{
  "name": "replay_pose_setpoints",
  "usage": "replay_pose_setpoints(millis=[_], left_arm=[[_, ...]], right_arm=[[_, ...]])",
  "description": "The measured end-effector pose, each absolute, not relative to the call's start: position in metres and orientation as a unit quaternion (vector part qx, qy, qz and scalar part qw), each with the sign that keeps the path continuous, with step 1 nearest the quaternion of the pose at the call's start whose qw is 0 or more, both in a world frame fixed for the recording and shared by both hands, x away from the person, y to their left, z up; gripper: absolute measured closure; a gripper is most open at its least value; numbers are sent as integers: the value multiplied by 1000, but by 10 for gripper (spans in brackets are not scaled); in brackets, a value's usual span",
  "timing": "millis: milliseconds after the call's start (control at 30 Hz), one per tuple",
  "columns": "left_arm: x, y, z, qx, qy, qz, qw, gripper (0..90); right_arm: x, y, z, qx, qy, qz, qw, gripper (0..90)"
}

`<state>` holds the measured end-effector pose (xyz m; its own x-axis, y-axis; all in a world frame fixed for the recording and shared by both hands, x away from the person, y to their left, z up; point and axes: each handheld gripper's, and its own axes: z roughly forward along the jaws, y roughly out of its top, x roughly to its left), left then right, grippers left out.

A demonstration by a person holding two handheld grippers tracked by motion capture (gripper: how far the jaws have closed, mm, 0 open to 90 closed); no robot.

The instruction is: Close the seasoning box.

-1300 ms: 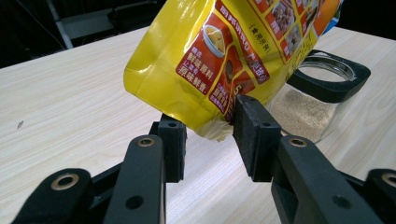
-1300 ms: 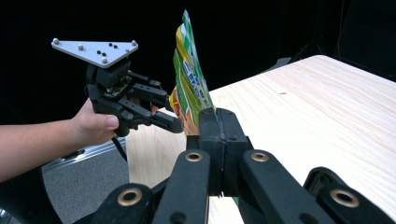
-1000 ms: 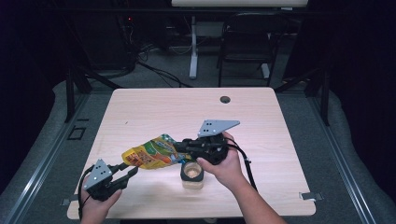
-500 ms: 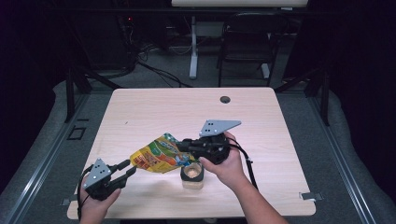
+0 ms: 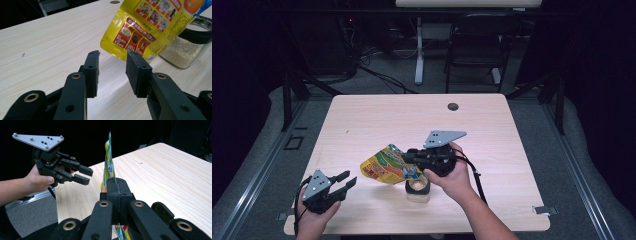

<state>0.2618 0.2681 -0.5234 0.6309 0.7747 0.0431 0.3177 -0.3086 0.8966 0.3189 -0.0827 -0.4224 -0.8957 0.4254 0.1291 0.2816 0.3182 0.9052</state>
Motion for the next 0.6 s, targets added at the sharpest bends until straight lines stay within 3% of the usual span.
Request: replay_pose_setpoints(millis=[600], left_arm=[[260,275,-521,758,362,245,484,596]], right_arm=[[320,-61,-423,207,828,517,65,900]])
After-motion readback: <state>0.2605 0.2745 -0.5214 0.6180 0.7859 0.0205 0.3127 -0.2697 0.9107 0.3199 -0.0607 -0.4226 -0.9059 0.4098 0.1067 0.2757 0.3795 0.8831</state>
